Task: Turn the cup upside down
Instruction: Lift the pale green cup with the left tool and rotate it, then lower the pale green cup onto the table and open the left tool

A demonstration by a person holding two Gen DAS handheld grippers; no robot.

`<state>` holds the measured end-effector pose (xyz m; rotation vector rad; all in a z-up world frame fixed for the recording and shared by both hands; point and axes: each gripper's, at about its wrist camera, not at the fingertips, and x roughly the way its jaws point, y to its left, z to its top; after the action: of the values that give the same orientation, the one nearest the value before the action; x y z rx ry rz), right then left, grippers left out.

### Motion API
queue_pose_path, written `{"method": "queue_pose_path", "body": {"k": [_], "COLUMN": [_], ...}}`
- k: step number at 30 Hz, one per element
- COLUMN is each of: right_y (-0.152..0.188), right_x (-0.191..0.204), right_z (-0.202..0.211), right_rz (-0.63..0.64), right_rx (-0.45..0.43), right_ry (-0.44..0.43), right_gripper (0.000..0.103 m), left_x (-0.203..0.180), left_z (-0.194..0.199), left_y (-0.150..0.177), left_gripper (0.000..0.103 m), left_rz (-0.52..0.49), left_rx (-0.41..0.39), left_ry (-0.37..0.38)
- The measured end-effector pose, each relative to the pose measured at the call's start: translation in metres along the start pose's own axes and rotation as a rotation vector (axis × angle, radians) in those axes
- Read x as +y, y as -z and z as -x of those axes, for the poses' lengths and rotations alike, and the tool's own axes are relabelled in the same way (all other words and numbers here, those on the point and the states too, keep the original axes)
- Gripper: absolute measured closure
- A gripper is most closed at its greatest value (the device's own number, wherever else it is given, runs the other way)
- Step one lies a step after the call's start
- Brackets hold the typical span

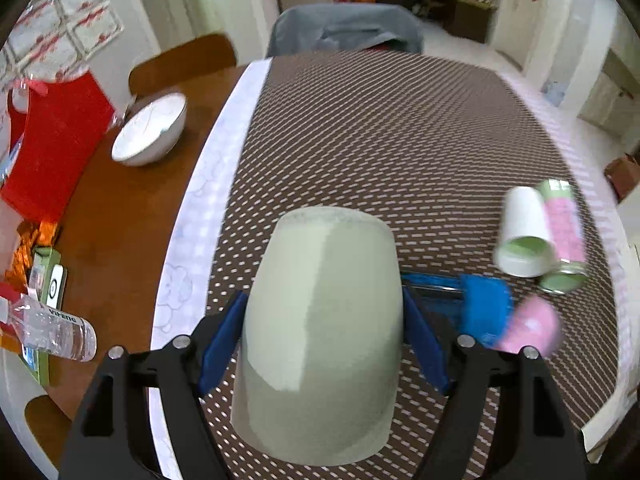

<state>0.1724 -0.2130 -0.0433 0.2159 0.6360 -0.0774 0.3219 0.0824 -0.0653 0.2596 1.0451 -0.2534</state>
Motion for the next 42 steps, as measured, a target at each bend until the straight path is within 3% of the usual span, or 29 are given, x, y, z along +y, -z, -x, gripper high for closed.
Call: {"method": "queue_pose_path", "body": {"k": [9, 18, 32, 42], "right_y": [0.017, 0.042, 0.093, 0.104], "right_x": [-0.025, -0.044, -0.062, -0.066], "right_z": [0.038, 0.064, 0.085, 0.087], "right_rz": [-0.029, -0.046, -0.075, -0.079], "right_rx": [-0.044, -0.066, -0.066, -0.075], "right_ry": [0.009, 0.006, 0.009, 0.020], "right_gripper": [0.006, 0.006, 0.006, 0.006], "left_x": [-0.088, -0.150, -0.213, -0.228], "left_z": [0.059, 0.077, 0.044, 0.004], "left_y": [0.017, 0.046, 0.100, 0.103], "left_gripper": [0.028, 0.028, 0.028, 0.028], "left_rz": [-0.097, -0.122, -0.115, -0.100], "left_rx": [-0.119, -0.158, -0.120, -0.062], "left_ry": [0.090, 0.176, 0.287, 0.288]}}
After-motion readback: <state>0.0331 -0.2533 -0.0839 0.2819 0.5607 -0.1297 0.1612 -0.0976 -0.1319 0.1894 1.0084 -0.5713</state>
